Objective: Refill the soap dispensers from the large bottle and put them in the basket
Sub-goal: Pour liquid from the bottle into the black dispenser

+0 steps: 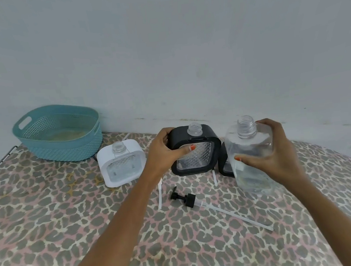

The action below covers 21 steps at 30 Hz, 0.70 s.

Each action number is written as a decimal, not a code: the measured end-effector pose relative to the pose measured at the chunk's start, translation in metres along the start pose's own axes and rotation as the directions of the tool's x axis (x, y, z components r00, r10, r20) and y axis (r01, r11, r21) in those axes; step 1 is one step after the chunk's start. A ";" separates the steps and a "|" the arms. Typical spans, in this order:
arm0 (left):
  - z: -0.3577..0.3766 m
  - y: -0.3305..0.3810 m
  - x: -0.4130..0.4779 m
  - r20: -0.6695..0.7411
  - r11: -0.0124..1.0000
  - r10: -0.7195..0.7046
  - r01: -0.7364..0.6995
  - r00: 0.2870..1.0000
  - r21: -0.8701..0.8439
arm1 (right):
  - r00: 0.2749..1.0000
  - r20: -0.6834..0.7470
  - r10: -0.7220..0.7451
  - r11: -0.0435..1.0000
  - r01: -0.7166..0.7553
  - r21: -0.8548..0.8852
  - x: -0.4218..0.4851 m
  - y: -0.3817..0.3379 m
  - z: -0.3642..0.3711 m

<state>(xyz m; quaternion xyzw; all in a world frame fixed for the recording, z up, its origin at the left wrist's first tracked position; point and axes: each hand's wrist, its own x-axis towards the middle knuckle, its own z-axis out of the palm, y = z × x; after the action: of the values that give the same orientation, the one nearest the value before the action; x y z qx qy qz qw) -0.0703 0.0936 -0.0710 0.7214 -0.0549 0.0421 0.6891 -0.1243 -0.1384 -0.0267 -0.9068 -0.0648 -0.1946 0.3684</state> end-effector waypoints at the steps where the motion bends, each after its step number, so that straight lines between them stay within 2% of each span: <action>1: -0.001 0.003 -0.002 0.013 1.000 0.001 -0.001 1.000 -0.018 | 1.000 0.002 -0.013 1.000 0.013 -0.015 0.001 -0.001 -0.003; 11: 0.000 0.017 -0.019 0.141 1.000 0.016 -0.017 0.990 0.008 | 0.977 0.117 -0.180 0.954 0.202 -0.223 0.013 -0.013 -0.024; 21: -0.004 0.014 -0.034 0.265 1.000 0.011 -0.018 0.964 0.022 | 0.910 0.228 -0.346 0.753 0.414 -0.512 0.018 -0.015 -0.026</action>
<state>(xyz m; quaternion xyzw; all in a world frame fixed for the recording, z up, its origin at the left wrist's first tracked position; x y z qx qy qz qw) -0.1060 0.0974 -0.0616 0.7283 -0.1514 -0.0491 0.6665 -0.1197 -0.1460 0.0067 -0.9513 -0.2112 -0.2210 0.0406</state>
